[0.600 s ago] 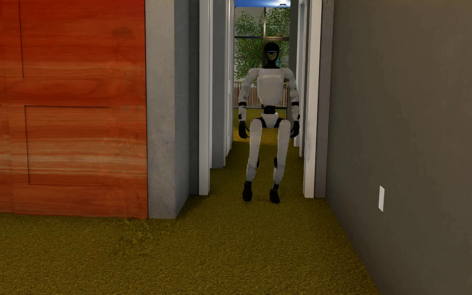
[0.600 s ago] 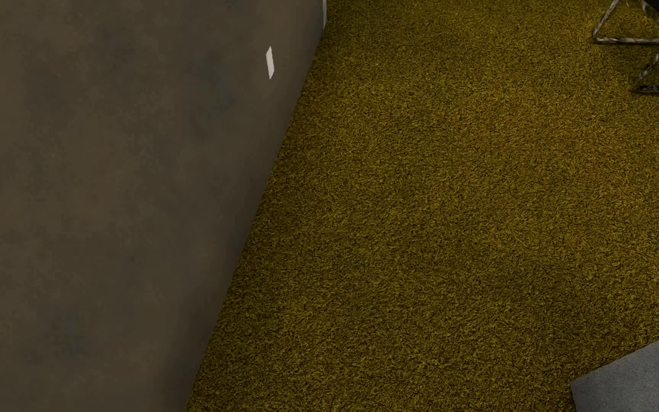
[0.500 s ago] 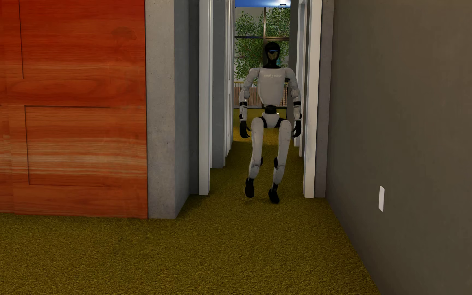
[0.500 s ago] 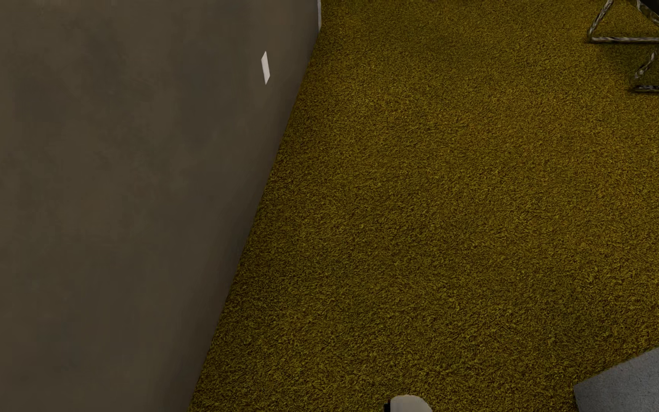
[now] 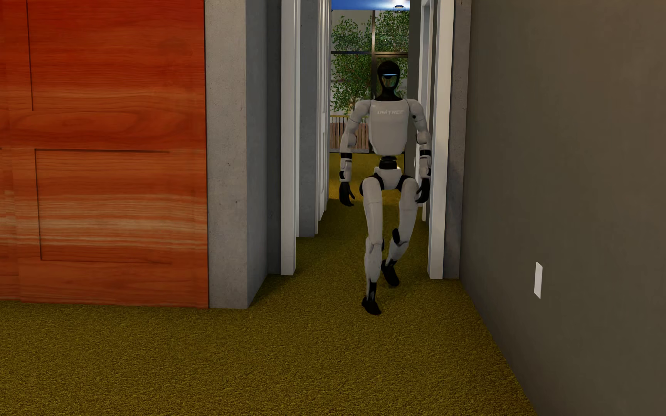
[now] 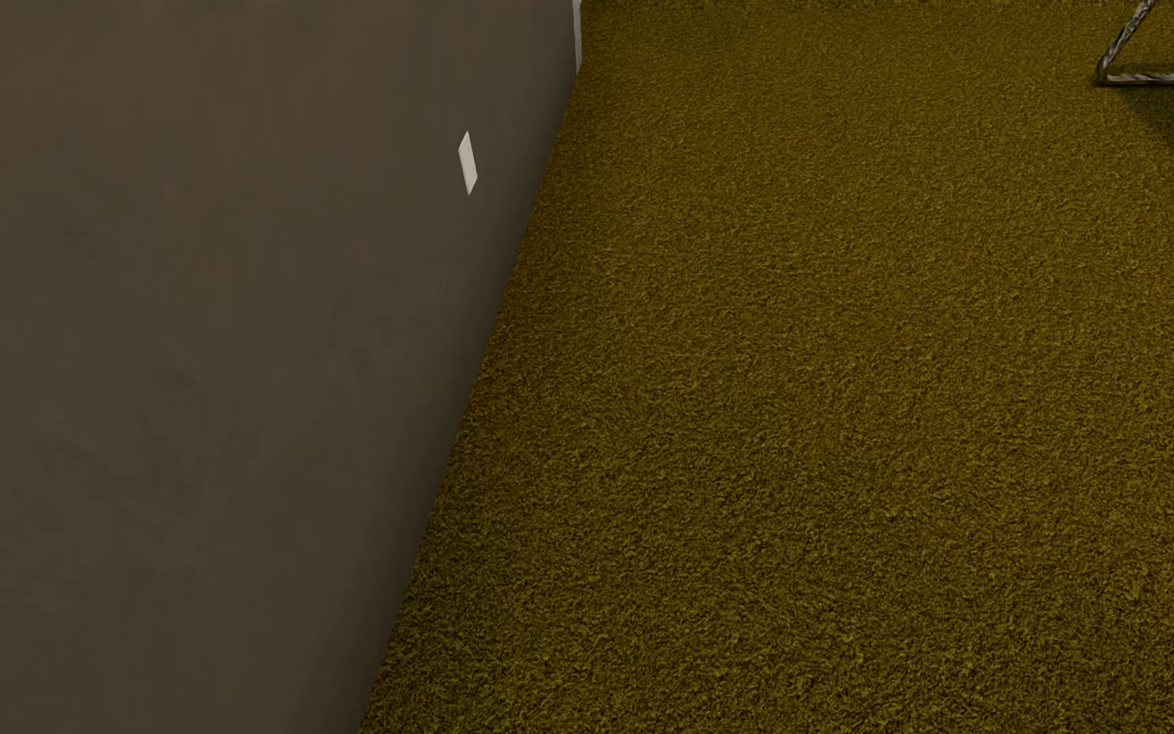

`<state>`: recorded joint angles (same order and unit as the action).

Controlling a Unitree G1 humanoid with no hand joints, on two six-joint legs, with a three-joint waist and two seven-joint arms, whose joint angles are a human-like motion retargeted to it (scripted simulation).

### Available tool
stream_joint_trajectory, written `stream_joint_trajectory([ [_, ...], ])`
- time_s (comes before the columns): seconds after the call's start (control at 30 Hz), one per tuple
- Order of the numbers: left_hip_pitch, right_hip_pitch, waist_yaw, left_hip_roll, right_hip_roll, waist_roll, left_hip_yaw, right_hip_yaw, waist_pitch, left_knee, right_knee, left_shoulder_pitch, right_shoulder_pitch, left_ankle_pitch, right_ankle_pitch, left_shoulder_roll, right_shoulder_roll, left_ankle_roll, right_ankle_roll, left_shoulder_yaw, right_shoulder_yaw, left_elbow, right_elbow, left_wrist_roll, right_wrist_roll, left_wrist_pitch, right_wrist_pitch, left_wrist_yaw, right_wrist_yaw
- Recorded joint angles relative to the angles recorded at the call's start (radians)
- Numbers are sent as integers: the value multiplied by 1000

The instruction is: Circle the corner

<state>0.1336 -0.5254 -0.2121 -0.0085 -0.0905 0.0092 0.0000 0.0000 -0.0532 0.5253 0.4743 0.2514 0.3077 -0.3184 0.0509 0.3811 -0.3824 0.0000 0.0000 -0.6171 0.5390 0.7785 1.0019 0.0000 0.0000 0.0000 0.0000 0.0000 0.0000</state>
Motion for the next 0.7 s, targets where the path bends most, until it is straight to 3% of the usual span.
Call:
stream_joint_trajectory([
  [0.1,-36,8,73,45,69,43,0,0,3,160,109,41,-45,205,-16,-47,-4,0,0,16,52,37,53,0,0,0,0,0,0],
  [0.13,-127,23,52,73,106,72,0,0,-9,293,109,63,-52,236,-64,-64,-13,0,0,50,-73,41,8,0,0,0,0,0,0],
  [0.2,-282,121,15,90,140,79,0,0,9,584,91,56,-78,202,-144,-27,-30,0,0,-5,-117,7,-147,0,0,0,0,0,0],
  [0.3,-435,258,104,120,177,37,0,0,16,747,68,20,-107,260,-178,28,-33,0,0,36,-173,-1,-362,0,0,0,0,0,0],
  [0.4,-570,357,157,106,192,-5,0,0,29,573,65,3,-153,474,-212,62,-24,0,0,178,-194,19,-473,0,0,0,0,0,0],
  [0.43,-601,391,163,95,191,-13,0,0,35,474,61,-5,-160,500,-227,73,-24,0,0,195,-192,23,-500,0,0,0,0,0,0],
  [0.5,-634,459,181,79,180,-21,0,0,42,269,52,-17,-156,438,-255,89,-33,0,0,182,-176,25,-529,0,0,0,0,0,0],
  [0.57,-620,517,210,68,160,-27,0,0,42,76,47,-13,-139,289,-281,90,-37,0,0,160,-147,24,-483,0,0,0,0,0,0],
  [0.63,-589,557,243,62,137,-35,0,0,37,-41,54,10,-121,163,-304,75,-29,0,0,160,-118,23,-351,0,0,0,0,0,0],
  [0.7,-562,584,264,50,113,-36,0,0,26,-51,71,42,-93,138,-313,48,-20,0,0,154,-103,33,-182,0,0,0,0,0,0],
])
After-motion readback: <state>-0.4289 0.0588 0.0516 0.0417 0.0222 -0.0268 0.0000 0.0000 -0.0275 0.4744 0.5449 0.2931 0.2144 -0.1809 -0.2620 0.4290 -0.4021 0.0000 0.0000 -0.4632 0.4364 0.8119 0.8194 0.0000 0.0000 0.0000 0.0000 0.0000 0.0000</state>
